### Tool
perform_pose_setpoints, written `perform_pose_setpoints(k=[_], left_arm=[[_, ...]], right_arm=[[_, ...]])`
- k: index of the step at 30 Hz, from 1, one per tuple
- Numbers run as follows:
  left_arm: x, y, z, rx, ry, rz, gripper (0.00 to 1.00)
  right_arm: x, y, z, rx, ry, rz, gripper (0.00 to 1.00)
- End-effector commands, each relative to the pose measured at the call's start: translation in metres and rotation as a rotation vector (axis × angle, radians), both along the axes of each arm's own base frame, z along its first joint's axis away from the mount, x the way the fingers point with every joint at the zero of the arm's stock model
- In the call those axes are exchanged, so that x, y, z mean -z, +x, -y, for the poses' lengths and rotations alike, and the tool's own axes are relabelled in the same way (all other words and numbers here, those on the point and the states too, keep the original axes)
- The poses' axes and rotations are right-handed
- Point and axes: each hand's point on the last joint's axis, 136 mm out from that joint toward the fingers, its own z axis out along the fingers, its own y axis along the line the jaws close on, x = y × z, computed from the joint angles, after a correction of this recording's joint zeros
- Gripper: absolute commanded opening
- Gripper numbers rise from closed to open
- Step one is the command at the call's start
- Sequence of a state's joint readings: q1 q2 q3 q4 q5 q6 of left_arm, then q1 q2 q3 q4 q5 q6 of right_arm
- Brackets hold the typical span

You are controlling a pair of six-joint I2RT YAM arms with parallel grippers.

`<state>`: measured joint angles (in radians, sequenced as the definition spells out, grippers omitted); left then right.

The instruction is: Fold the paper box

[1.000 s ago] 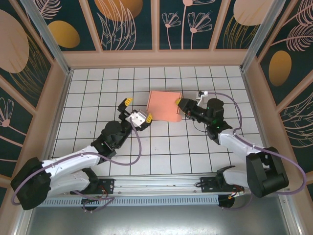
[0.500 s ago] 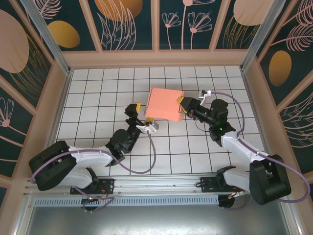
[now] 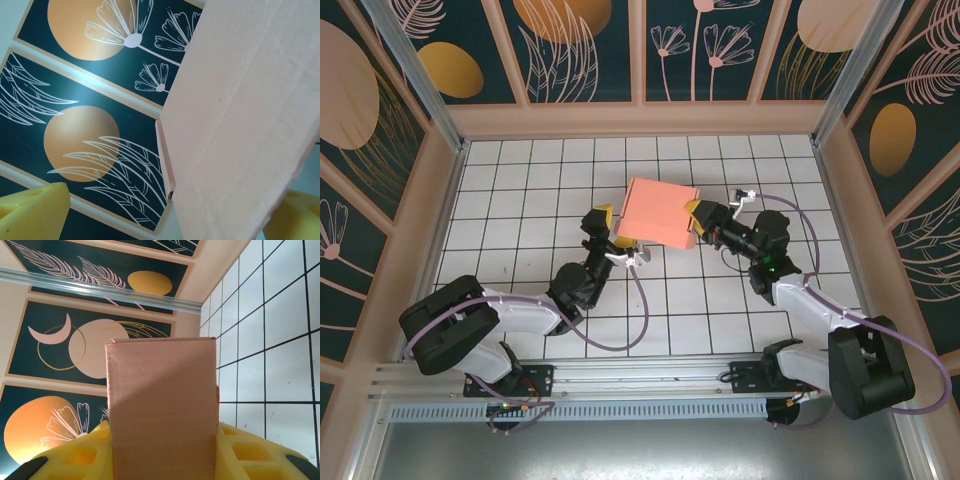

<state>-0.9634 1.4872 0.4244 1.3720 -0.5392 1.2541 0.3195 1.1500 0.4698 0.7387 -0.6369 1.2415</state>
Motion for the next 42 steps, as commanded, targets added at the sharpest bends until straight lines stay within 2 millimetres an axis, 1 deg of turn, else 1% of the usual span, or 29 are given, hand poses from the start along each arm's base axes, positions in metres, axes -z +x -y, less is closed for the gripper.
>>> perform_pose_setpoints(k=[1, 7, 13, 16, 19, 22, 27, 30, 33, 34, 35, 36, 38, 40, 42], left_arm=[[-0.02, -0.001, 0.01, 0.019, -0.013, 0.069, 0.92], [-0.018, 0.002, 0.018, 0.025, 0.03, 0.09, 0.85], [-0.018, 0.003, 0.024, 0.037, 0.039, 0.096, 0.75], [-0.017, 0.004, 0.025, 0.037, 0.039, 0.094, 0.67], [-0.016, 0.004, 0.024, 0.033, 0.035, 0.089, 0.63], [-0.015, 0.004, 0.022, 0.028, 0.026, 0.081, 0.55], [-0.014, 0.004, 0.016, 0.015, 0.008, 0.063, 0.47], [-0.011, 0.005, 0.014, 0.009, -0.006, 0.028, 0.43], [-0.006, 0.005, 0.014, 0.021, -0.018, -0.021, 0.41], [-0.003, 0.005, 0.014, 0.025, -0.027, -0.044, 0.39], [0.0, 0.004, 0.014, 0.034, -0.044, -0.074, 0.35], [0.004, 0.004, 0.014, 0.044, -0.052, -0.107, 0.3], [0.008, 0.003, 0.011, 0.048, -0.081, -0.154, 0.29], [0.013, 0.001, 0.009, 0.051, -0.093, -0.185, 0.3], [0.019, 0.001, 0.01, 0.054, -0.089, -0.237, 0.32]], right_arm=[[-0.015, -0.011, -0.004, -0.051, 0.04, 0.05, 0.38], [-0.012, -0.015, -0.008, -0.063, 0.047, 0.036, 0.37], [-0.011, -0.016, -0.009, -0.067, 0.049, 0.03, 0.37], [-0.009, -0.017, -0.009, -0.067, 0.047, 0.027, 0.37], [-0.008, -0.017, -0.01, -0.072, 0.047, 0.025, 0.37], [-0.008, -0.016, -0.009, -0.067, 0.045, 0.024, 0.37], [-0.008, -0.016, -0.009, -0.063, 0.042, 0.025, 0.37], [-0.008, -0.014, -0.008, -0.058, 0.038, 0.024, 0.37], [-0.009, -0.014, -0.008, -0.053, 0.035, 0.035, 0.37], [-0.01, -0.014, -0.008, -0.05, 0.033, 0.039, 0.38], [-0.01, -0.014, -0.007, -0.048, 0.03, 0.04, 0.38], [-0.01, -0.014, -0.007, -0.044, 0.025, 0.042, 0.4], [-0.009, -0.015, -0.006, -0.039, 0.023, 0.043, 0.46], [-0.009, -0.015, -0.005, -0.035, 0.023, 0.048, 0.57], [-0.01, -0.017, -0.004, -0.037, 0.014, 0.062, 0.71]])
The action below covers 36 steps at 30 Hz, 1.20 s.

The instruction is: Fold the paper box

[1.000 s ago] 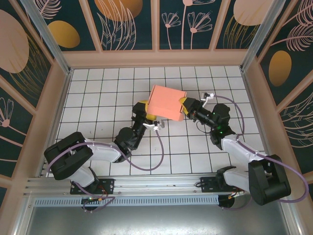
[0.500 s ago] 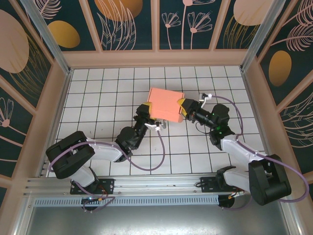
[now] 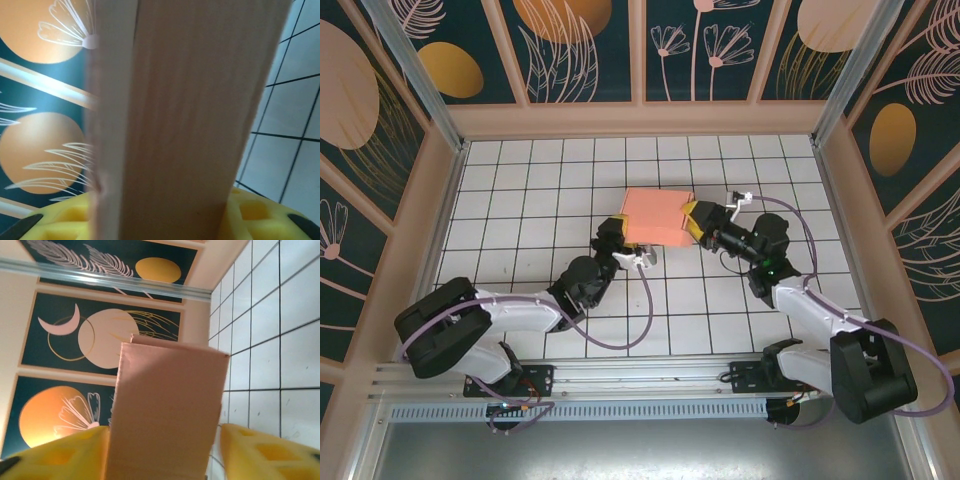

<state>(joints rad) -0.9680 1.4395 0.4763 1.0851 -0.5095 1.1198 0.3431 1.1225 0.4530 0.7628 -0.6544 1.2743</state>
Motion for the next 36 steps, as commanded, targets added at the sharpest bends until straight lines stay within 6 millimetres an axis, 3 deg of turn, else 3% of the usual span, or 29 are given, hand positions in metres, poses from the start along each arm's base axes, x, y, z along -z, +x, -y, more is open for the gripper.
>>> perform_pose_setpoints(k=[1, 4, 10, 21, 27, 32, 36], left_arm=[[-0.001, -0.001, -0.004, -0.007, -0.115, -0.11, 0.32], [0.011, -0.002, -0.001, 0.006, -0.118, -0.217, 0.34], [0.029, -0.002, -0.007, -0.016, -0.138, -0.362, 0.33], [0.059, -0.003, -0.032, -0.075, -0.137, -0.665, 0.29], [0.065, -0.018, -0.043, -0.128, -0.136, -0.832, 0.29], [0.074, -0.041, -0.041, -0.082, -0.111, -1.014, 0.32], [0.088, -0.053, -0.042, -0.093, -0.038, -1.117, 0.3]], right_arm=[[-0.005, -0.004, 0.003, 0.006, -0.02, 0.068, 0.75], [-0.002, -0.003, 0.009, 0.035, -0.068, 0.085, 0.81], [0.008, -0.002, 0.022, 0.097, -0.178, 0.09, 0.81], [0.037, -0.002, 0.047, 0.166, -0.514, 0.167, 0.82], [0.027, -0.003, 0.051, 0.166, -0.696, 0.36, 0.82], [0.009, -0.003, 0.06, 0.209, -0.822, 0.516, 0.82], [-0.002, -0.008, 0.054, 0.171, -0.854, 0.609, 0.82]])
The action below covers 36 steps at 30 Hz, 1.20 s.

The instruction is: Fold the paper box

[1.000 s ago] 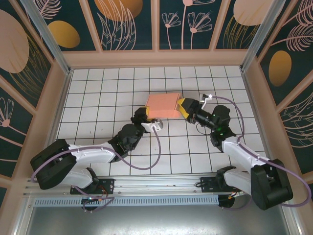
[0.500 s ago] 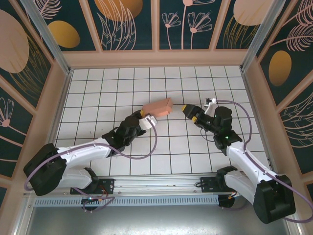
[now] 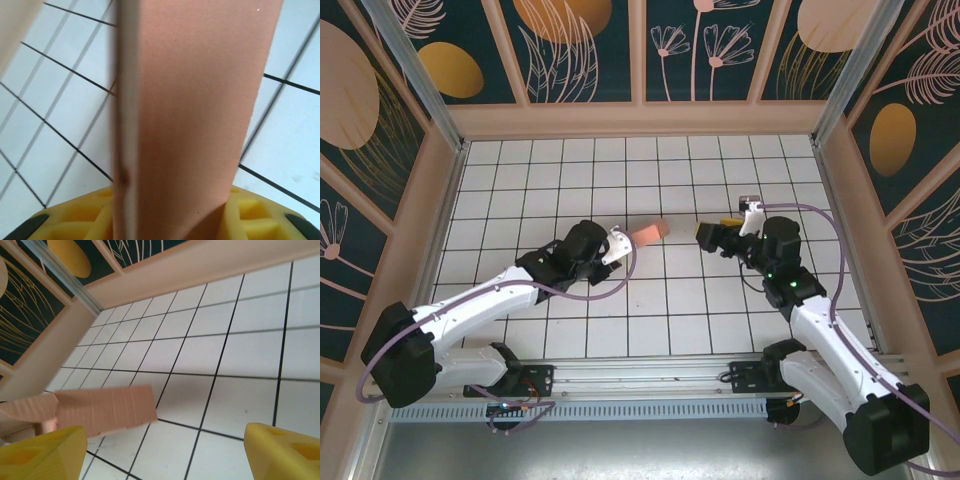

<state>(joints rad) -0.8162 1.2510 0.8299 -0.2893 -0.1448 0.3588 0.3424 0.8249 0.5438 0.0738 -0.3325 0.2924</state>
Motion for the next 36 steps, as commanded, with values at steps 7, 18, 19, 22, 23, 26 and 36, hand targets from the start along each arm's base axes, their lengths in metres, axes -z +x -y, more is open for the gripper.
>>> perform_pose_setpoints(k=[7, 18, 19, 22, 23, 26, 36], left_arm=[[0.039, -0.035, -0.007, 0.068, 0.151, -0.293, 0.29], [0.056, -0.049, 0.005, 0.198, 0.213, -0.417, 0.31], [0.058, -0.048, 0.005, 0.2, 0.22, -0.42, 0.32], [0.061, -0.043, 0.008, 0.191, 0.232, -0.425, 0.34], [0.062, -0.041, 0.009, 0.187, 0.238, -0.425, 0.35], [0.07, -0.039, 0.008, 0.179, 0.265, -0.445, 0.37], [0.076, -0.034, 0.015, 0.173, 0.274, -0.465, 0.39]], right_arm=[[-0.022, -0.015, -0.022, -0.147, -0.198, 0.194, 0.82], [0.009, -0.018, -0.061, -0.362, -0.362, 0.228, 0.78], [0.012, -0.017, -0.064, -0.376, -0.373, 0.221, 0.78], [0.019, -0.016, -0.069, -0.42, -0.399, 0.204, 0.77], [0.022, -0.016, -0.07, -0.428, -0.409, 0.198, 0.77], [0.027, -0.015, -0.07, -0.44, -0.434, 0.18, 0.74], [0.05, -0.03, -0.063, -0.507, -0.544, 0.103, 0.48]])
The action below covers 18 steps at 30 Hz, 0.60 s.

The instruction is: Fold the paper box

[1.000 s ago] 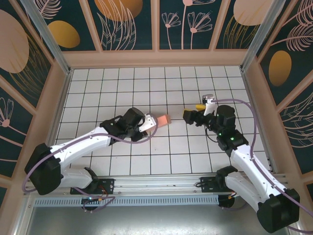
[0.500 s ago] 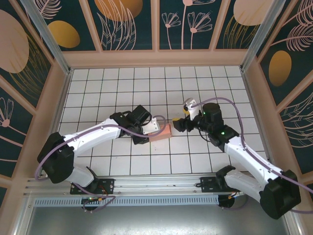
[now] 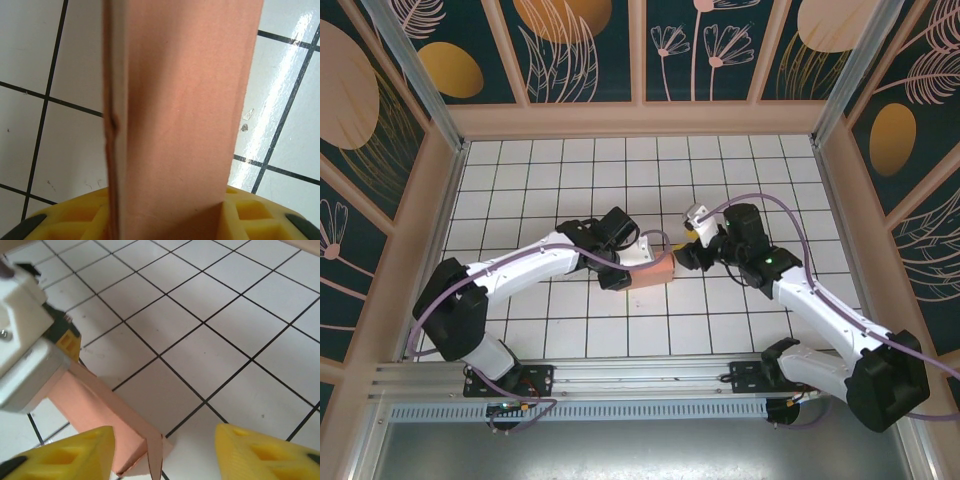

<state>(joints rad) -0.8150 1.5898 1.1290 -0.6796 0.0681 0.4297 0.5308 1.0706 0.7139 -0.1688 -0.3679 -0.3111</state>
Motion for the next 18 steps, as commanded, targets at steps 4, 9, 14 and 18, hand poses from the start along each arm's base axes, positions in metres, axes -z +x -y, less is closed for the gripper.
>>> perform_pose_setpoints(k=[4, 9, 14, 18], left_arm=[[0.025, -0.006, -0.007, 0.005, 0.067, -0.069, 0.38], [0.026, -0.006, -0.007, 0.0, 0.067, -0.072, 0.39], [0.027, -0.007, -0.008, -0.004, 0.068, -0.077, 0.38], [0.028, -0.007, -0.009, -0.008, 0.071, -0.077, 0.38]], right_arm=[[0.012, -0.005, 0.004, -0.03, -0.103, -0.025, 0.4], [0.019, -0.001, 0.002, -0.04, -0.12, -0.037, 0.36], [0.026, 0.003, -0.001, -0.044, -0.127, -0.048, 0.33], [0.025, 0.005, -0.003, -0.048, -0.119, -0.045, 0.21]])
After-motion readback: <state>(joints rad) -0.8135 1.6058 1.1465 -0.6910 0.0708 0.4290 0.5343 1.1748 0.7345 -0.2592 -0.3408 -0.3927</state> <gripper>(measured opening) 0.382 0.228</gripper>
